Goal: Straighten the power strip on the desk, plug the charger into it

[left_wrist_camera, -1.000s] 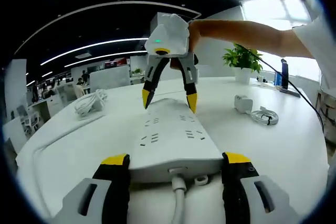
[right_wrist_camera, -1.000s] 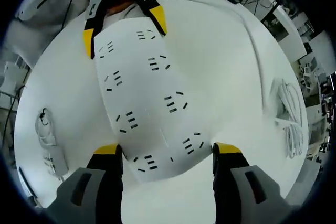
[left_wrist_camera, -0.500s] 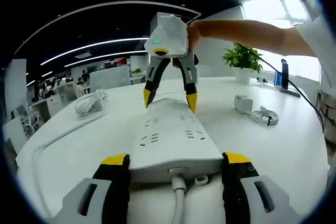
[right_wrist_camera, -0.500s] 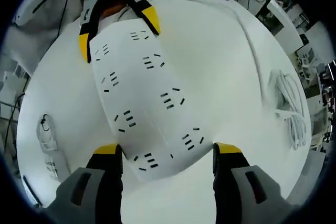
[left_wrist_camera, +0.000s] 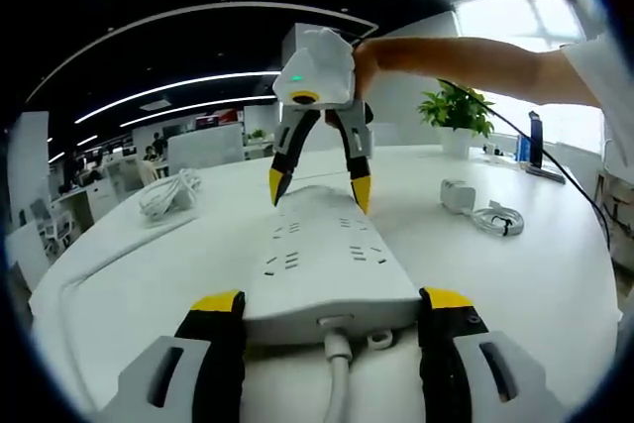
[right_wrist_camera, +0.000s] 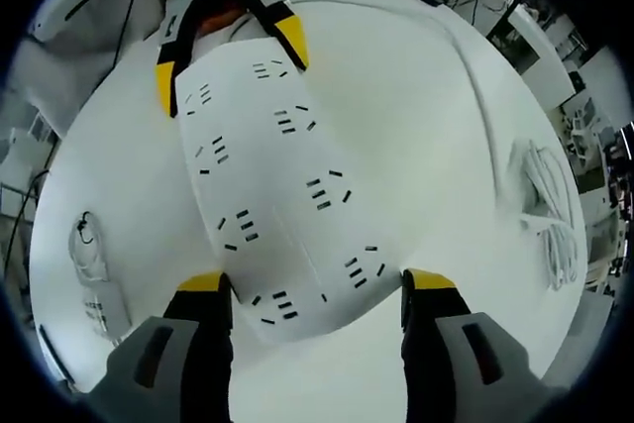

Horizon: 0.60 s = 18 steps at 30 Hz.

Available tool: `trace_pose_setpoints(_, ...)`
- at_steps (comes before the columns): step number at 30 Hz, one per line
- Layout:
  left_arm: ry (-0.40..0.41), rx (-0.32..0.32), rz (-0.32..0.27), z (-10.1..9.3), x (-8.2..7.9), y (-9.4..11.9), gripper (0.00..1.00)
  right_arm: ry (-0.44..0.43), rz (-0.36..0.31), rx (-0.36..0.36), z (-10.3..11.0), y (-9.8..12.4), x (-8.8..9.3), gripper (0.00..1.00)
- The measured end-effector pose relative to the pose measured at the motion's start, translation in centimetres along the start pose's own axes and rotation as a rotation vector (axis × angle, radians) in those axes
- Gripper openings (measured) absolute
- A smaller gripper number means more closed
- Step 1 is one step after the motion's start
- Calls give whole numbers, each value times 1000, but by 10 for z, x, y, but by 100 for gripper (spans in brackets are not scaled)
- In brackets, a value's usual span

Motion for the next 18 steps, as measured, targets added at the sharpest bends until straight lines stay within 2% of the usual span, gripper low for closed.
trace_pose_setpoints(10,-3,25,3,1,0,1,71,-34,6,10,9,1,2,68)
trace_pose_setpoints(16,-15,58,2,3,0,0,71,-66,9,17,14,2,4,68)
trace_pose_setpoints(18,-19,88,6,8,-1,-3,71,-92,3,23,18,2,6,68)
Point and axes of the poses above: the point that each gripper's makers call its tool centre point, and the gripper's own axes: y roughly backward along the fingers, z roughly to its left, x roughly out of its underside, the point moved 9 cm from there along y, roughly backward along the fingers, and after that the axes turned 4 degrees about -x, right-handed, at the moved point
